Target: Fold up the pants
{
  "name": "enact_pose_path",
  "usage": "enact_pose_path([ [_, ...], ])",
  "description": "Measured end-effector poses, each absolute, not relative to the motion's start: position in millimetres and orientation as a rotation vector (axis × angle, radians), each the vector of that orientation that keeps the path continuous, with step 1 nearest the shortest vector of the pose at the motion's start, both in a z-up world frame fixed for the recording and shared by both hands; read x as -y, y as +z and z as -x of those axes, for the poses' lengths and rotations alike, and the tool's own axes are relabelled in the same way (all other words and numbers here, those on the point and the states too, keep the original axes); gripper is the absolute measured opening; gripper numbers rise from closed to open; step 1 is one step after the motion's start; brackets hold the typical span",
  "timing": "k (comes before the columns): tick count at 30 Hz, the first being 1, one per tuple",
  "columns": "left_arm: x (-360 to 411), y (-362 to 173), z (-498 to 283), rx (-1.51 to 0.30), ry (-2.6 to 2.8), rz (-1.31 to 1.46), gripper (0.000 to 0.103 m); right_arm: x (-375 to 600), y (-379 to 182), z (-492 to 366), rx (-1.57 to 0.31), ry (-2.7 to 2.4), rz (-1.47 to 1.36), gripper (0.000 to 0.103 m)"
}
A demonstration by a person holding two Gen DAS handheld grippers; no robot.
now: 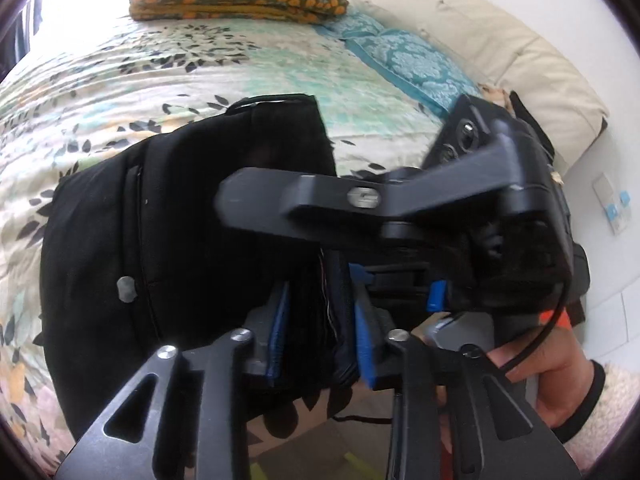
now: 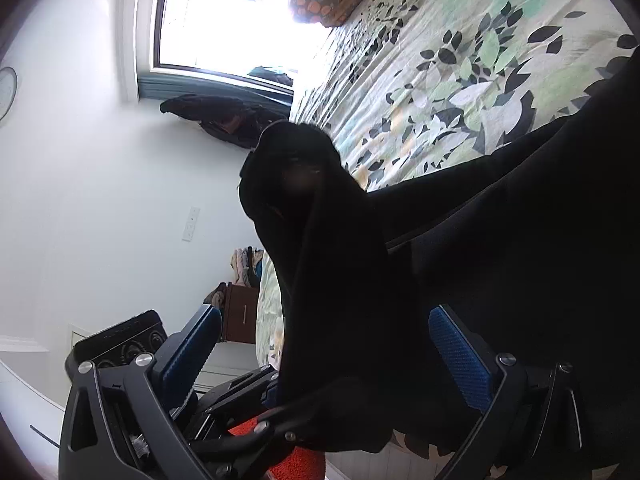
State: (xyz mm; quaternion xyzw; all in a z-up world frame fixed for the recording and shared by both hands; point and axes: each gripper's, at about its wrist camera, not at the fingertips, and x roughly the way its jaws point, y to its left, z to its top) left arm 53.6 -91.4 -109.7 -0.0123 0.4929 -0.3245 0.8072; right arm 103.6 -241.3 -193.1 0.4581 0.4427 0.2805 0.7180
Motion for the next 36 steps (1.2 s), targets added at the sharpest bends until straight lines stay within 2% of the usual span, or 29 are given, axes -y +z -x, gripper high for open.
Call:
enact_pose_path([
  [2,88,-104,-41,-1.047,-0.693,-0.008,0.055,230,-197,-113,-1.026,0.638,-0.985,0.1],
  [3,81,-99,-35,-1.051,-0.713,0.007,0.058,228,-199,-114,-1.044,0.617,-0.965,0.095],
  [4,70,-94,-30,-1.058,-0.731,0.037,0.059,227,-201,-115,-1.063,0.598,-0.946,0.083],
  [5,56,-88,-25,-1.059,-0.736,0.069,0.061,228,-203,-113,-1.077,0.582,-0.925,0.078],
  [6,41,-83,-22,-1.051,-0.729,0.096,0.062,228,-205,-112,-1.093,0.568,-0.896,0.065],
  [7,27,-78,-21,-1.04,-0.706,0.118,0.063,227,-207,-110,-1.112,0.554,-0.855,0.048],
  [9,-2,-72,-25,-1.028,-0.635,0.171,0.063,222,-206,-108,-1.139,0.538,-0.776,0.031],
  [10,-16,-71,-29,-1.023,-0.6,0.206,0.063,220,-203,-107,-1.138,0.54,-0.762,0.024],
  [12,-42,-70,-38,-1.008,-0.531,0.275,0.063,222,-190,-106,-1.111,0.552,-0.794,0.021],
  [15,-71,-69,-47,-0.993,-0.469,0.364,0.063,241,-152,-104,-1.003,0.593,-0.844,0.02],
  [19,-79,-74,-47,-0.975,-0.443,0.369,0.064,291,-126,-91,-0.965,0.583,-0.895,0.02],
  [25,-61,-99,-51,-1.041,-0.45,0.355,0.064,368,-150,-69,-1.002,0.406,-0.943,0.02],
  [30,-27,-102,-52,-1.04,-0.415,0.208,0.065,397,-184,-58,-1.04,0.322,-0.968,0.02],
  [32,-10,-105,-56,-1.032,-0.367,0.119,0.068,396,-188,-58,-1.053,0.272,-0.89,0.029],
  [34,7,-108,-61,-1.018,-0.349,0.058,0.068,397,-188,-57,-1.075,0.177,-0.798,0.06],
  [36,23,-111,-63,-1.002,-0.34,-0.001,0.068,402,-179,-51,-1.049,0.097,-0.74,0.064],
])
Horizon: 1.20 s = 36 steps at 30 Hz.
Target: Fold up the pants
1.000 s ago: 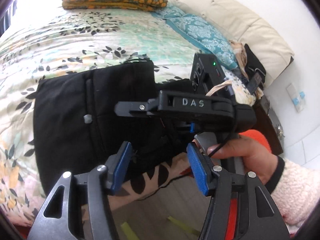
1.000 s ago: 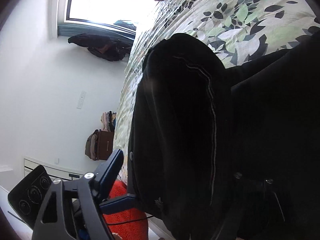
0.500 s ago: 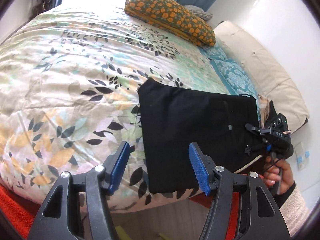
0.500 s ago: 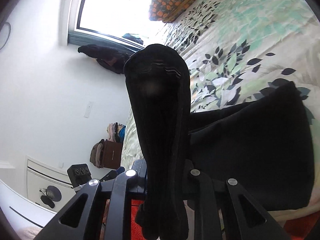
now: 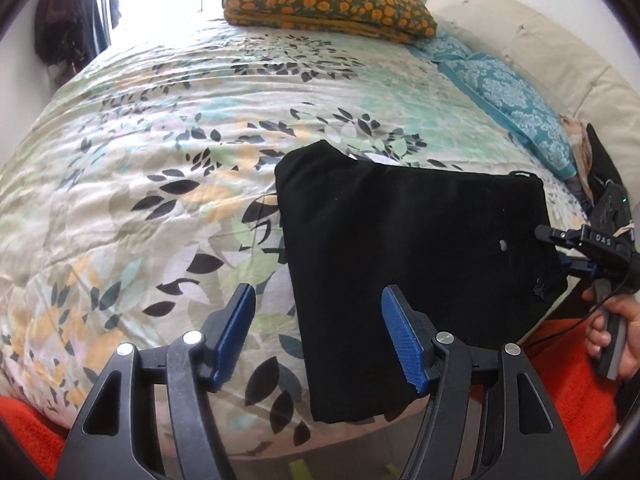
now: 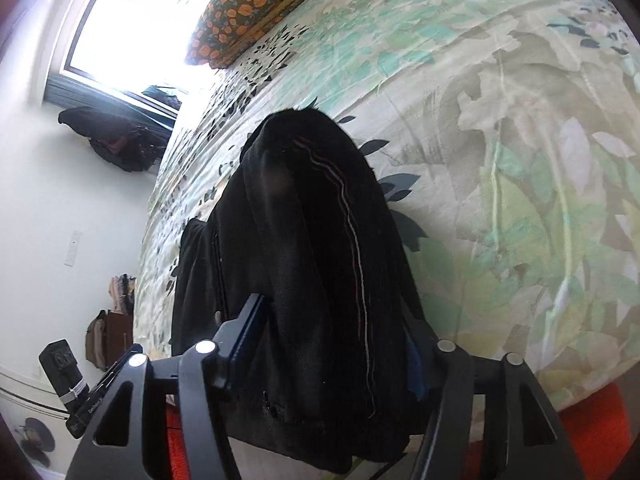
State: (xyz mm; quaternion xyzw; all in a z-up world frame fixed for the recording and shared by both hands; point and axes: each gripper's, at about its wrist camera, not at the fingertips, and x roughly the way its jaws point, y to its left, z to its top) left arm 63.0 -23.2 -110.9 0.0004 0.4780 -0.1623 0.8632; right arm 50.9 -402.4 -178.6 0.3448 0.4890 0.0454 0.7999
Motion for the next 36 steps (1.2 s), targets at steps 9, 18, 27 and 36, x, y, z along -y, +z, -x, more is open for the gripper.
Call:
enact_pose_path([
  [9,100,-128,-56,-0.914,-0.4,-0.223,0.068,348,-92,-38,-0.771,0.182,-0.365,0.062],
  [18,110,-155,-60,-0.968,-0.443,-0.276,0.076,362,-196,-51,-0.985,0.07,-0.512,0.023],
  [27,93,-105,-151,-0.923,-0.35,-0.051,0.079,373,-108,-67,-0.789,0.038,-0.4,0.042],
  [36,78,-189,-213,-1.027,-0.193,0.019,0.093,392,-188,-120,-0.873,0.018,-0.436,0.048],
])
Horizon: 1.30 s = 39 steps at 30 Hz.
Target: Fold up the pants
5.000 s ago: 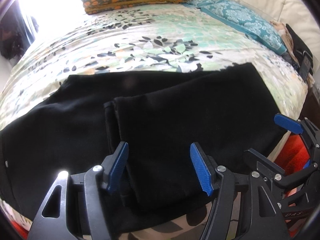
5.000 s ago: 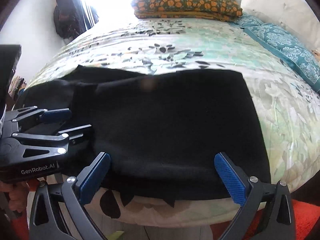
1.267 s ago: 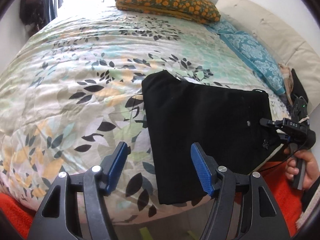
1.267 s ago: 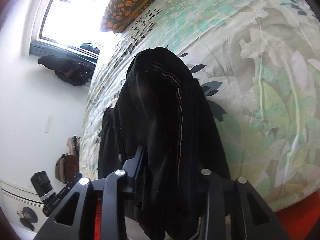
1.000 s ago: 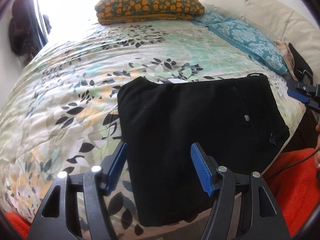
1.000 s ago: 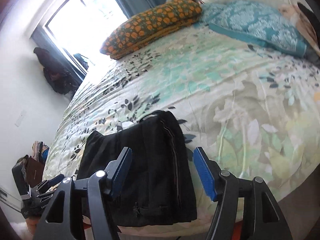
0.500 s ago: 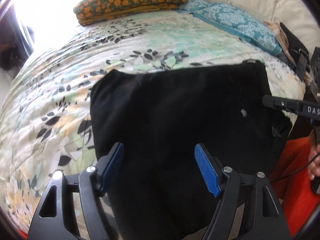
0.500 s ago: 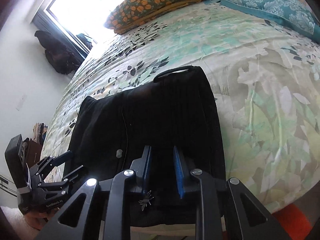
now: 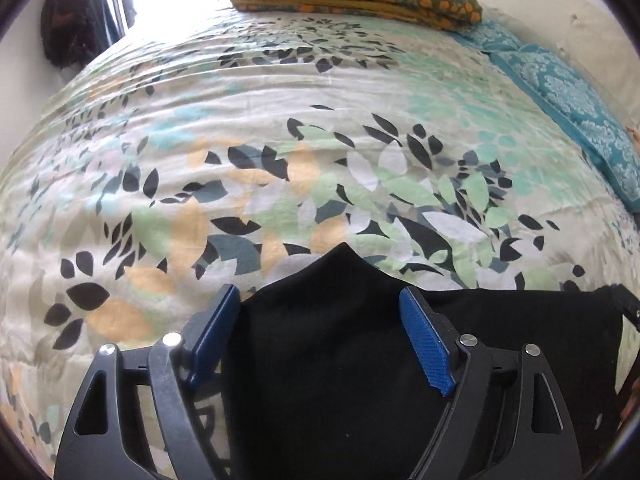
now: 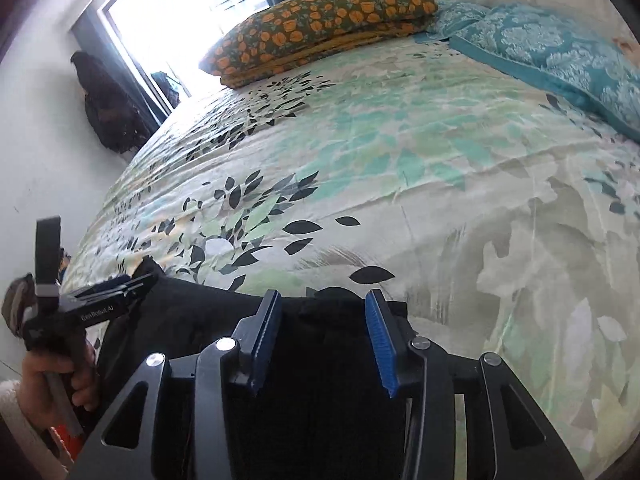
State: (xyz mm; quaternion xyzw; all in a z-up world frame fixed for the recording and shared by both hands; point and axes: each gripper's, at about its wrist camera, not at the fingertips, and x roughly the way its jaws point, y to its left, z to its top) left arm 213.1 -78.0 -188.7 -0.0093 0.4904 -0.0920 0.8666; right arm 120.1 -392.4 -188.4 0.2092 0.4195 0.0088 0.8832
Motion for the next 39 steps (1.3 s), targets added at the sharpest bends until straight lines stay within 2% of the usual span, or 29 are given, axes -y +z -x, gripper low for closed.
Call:
enact_pose_path([
  [1,72,-193,-217,-1.051,-0.174,0.067,0.096,400,-193,-117,-0.868,0.008,-0.479,0.065],
  [2,65,-199,-220,-1.078,-0.186,0.123,0.098,405,-197,-116,-0.877,-0.012,-0.505,0.075],
  [3,61,-200,-221,-1.077,-0.197,0.151,0.098,411,-204,-114,-0.884,-0.021,-0.553,0.081],
  [5,64,-198,-219,-1.07,-0.191,0.132,0.098,424,-217,-113,-0.89,0.015,-0.673,0.084],
  [12,72,-198,-218,-1.061,-0.174,0.086,0.098,423,-215,-113,-0.889,0.008,-0.668,0.089],
  [24,68,-192,-219,-1.086,-0.189,0.105,0.098,421,-211,-111,-0.88,-0.002,-0.658,0.09],
  [31,26,-143,-169,-1.04,-0.255,0.094,0.097,425,-134,-65,-0.709,-0.052,-0.56,0.09],
  [35,11,-133,-123,-1.055,-0.309,0.051,0.097,414,-119,-44,-0.846,-0.018,-0.49,0.09],
  [39,4,-156,-104,-1.163,-0.342,0.081,0.097,412,-145,-36,-1.024,0.099,-0.582,0.09],
])
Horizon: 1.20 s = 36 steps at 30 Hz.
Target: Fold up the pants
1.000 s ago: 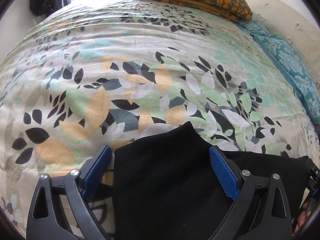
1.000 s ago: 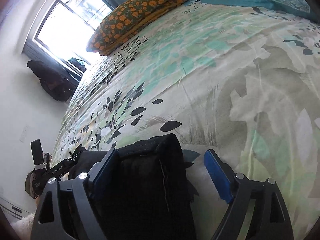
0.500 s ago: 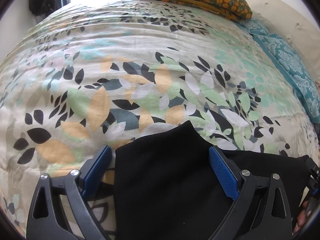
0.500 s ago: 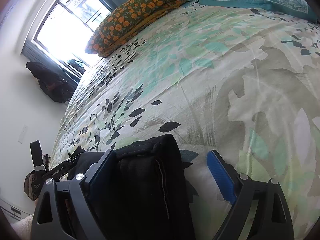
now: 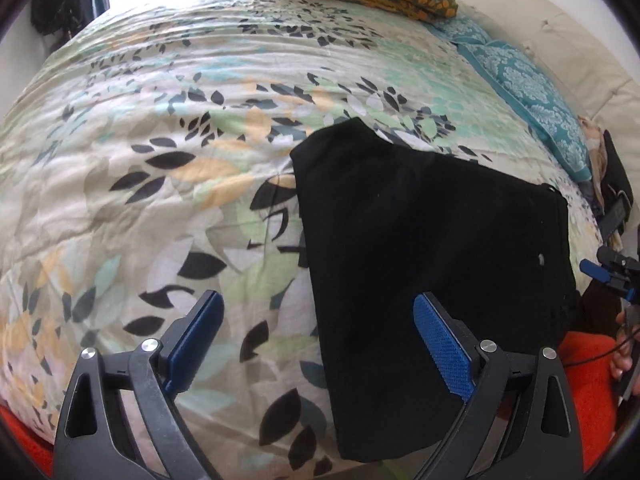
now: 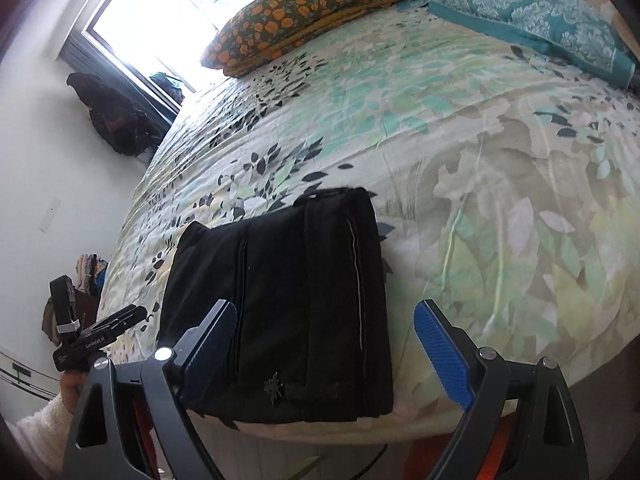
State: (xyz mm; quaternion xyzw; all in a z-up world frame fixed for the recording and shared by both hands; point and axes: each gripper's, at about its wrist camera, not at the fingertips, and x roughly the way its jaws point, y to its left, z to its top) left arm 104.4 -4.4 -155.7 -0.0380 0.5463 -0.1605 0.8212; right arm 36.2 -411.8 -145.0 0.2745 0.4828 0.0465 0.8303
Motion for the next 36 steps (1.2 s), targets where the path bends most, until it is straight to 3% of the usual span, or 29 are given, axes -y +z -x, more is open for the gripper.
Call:
enact_pose_path([
  [10,24,-187,-120,-1.307,-0.534,0.252,0.097,425,-229,-65,-1.338,0.367,-0.777,0.092],
  [13,39,-190,-118,-1.319,-0.559,0.225,0.094,417,-235,-68,-1.348,0.422,-0.781,0.092],
  [14,43,-188,-116,-1.313,-0.56,0.207,0.085,414,-237,-69,-1.352,0.436,-0.785,0.089],
  [15,47,-185,-114,-1.3,-0.539,0.164,0.062,408,-238,-70,-1.364,0.461,-0.777,0.078],
  [18,42,-169,-110,-1.262,-0.525,0.169,0.021,399,-229,-68,-1.36,0.482,-0.715,0.052],
  [21,32,-149,-108,-1.242,-0.539,0.234,0.018,399,-212,-61,-1.284,0.489,-0.699,0.042],
  [24,29,-124,-99,-1.196,-0.542,0.223,0.018,393,-190,-55,-1.204,0.502,-0.704,0.038],
  [31,-31,-73,-95,-1.089,-0.515,0.28,0.018,348,-144,-60,-1.085,0.574,-0.719,0.037],
  [36,-89,-69,-106,-1.052,-0.42,0.306,0.018,293,-129,-81,-1.042,0.643,-0.679,0.037],
])
